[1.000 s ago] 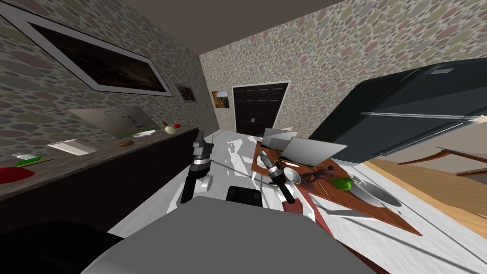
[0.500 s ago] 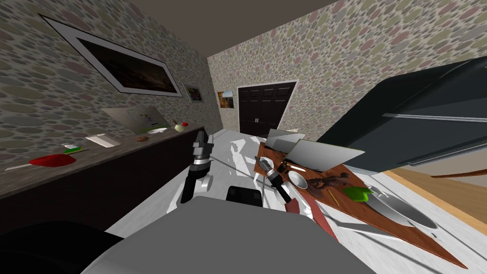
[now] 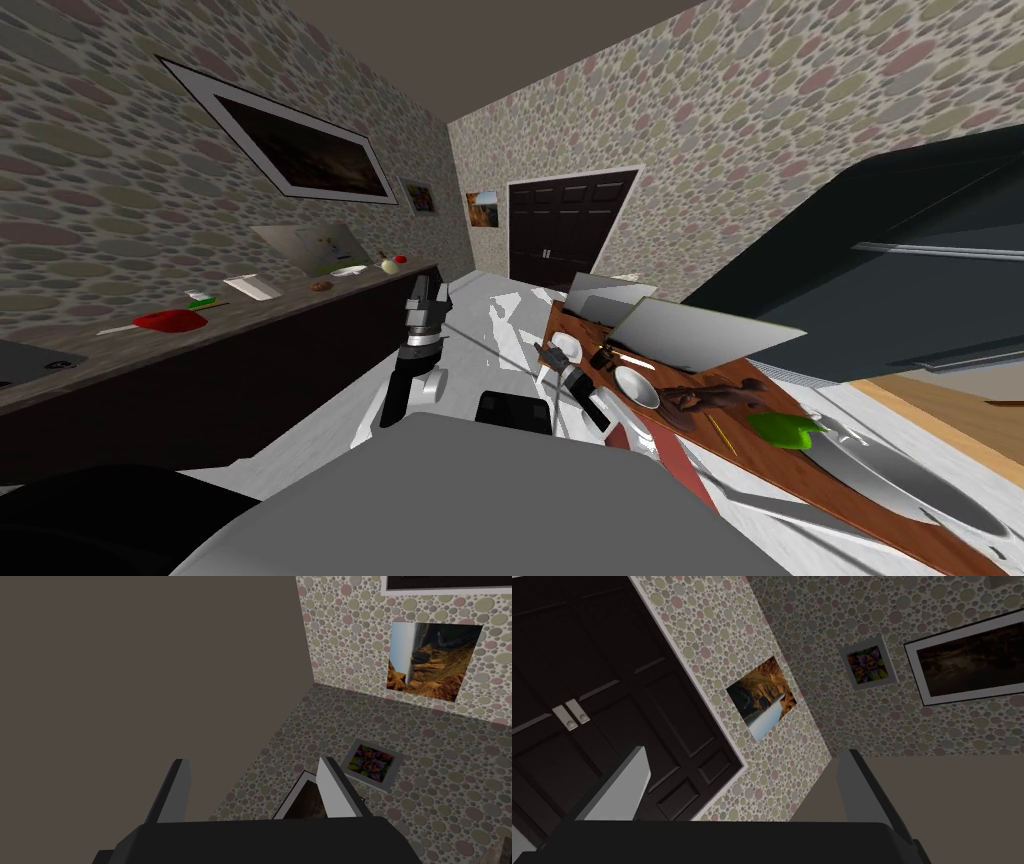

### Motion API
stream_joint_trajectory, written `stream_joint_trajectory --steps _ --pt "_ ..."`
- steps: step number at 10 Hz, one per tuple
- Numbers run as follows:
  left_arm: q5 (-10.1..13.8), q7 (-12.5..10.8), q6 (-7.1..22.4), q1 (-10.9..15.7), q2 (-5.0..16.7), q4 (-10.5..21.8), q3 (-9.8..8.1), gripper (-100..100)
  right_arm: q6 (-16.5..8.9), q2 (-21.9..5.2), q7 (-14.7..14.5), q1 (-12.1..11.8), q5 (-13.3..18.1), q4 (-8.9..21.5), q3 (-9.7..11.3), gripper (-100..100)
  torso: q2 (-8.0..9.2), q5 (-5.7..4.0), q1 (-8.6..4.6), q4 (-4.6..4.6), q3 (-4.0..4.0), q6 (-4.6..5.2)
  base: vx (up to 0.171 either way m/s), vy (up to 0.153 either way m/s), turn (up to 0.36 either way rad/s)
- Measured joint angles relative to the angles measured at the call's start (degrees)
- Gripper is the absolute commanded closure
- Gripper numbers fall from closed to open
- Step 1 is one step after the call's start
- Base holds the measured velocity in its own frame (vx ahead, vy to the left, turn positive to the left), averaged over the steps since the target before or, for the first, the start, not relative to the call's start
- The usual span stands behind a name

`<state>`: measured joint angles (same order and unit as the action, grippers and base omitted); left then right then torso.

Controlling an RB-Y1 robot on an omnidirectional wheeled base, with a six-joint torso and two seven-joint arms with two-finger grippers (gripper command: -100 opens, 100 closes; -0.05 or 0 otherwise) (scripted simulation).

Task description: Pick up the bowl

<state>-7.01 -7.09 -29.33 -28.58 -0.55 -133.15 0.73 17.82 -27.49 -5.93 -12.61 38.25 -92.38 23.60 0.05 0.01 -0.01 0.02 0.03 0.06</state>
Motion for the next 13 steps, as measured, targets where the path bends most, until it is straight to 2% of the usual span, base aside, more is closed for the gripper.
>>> stream_joint_trajectory --steps 2,3,6,8,10,13 --pt "0.0 0.0 0.0 0.0 0.0 0.0 0.0 0 0.4 -1.4 -0.4 0.0 2.3 2.9 1.1 -100 0.0 0.0 0.0 0.0 0.0 0.0 0.01 0.01 0.107" --pt "0.0 0.0 0.0 0.0 0.0 0.0 0.0 0 -0.1 -1.9 -0.3 0.9 4.0 4.8 2.1 -100 -0.02 0.0 0.01 0.0 -0.01 -0.03 0.01 0.005 0.081" --pt "0.0 0.0 0.0 0.0 0.0 0.0 0.0 0 -0.8 -4.0 0.3 1.5 6.3 7.8 3.6 -100 0.01 0.0 -0.03 0.01 0.01 -0.02 0.004 -0.001 0.069" --pt "0.0 0.0 0.0 0.0 0.0 0.0 0.0 0 -0.6 -4.6 0.3 3.2 8.5 12.2 4.6 -100 0.0 -0.01 -0.06 0.0 0.0 -0.01 0.005 -0.007 0.09" --pt "0.0 0.0 0.0 0.0 0.0 0.0 0.0 0 -0.5 -5.4 -0.3 2.4 10.9 15.3 4.9 -100 0.03 -0.02 -0.1 0.01 0.02 0.0 0.002 -0.016 0.088" --pt "0.0 0.0 0.0 0.0 0.0 0.0 0.0 0 -2.2 -7.4 0.8 3.5 14.2 19.0 7.3 -100 0.02 -0.02 -0.12 0.01 0.01 0.01 0.002 -0.018 0.058"
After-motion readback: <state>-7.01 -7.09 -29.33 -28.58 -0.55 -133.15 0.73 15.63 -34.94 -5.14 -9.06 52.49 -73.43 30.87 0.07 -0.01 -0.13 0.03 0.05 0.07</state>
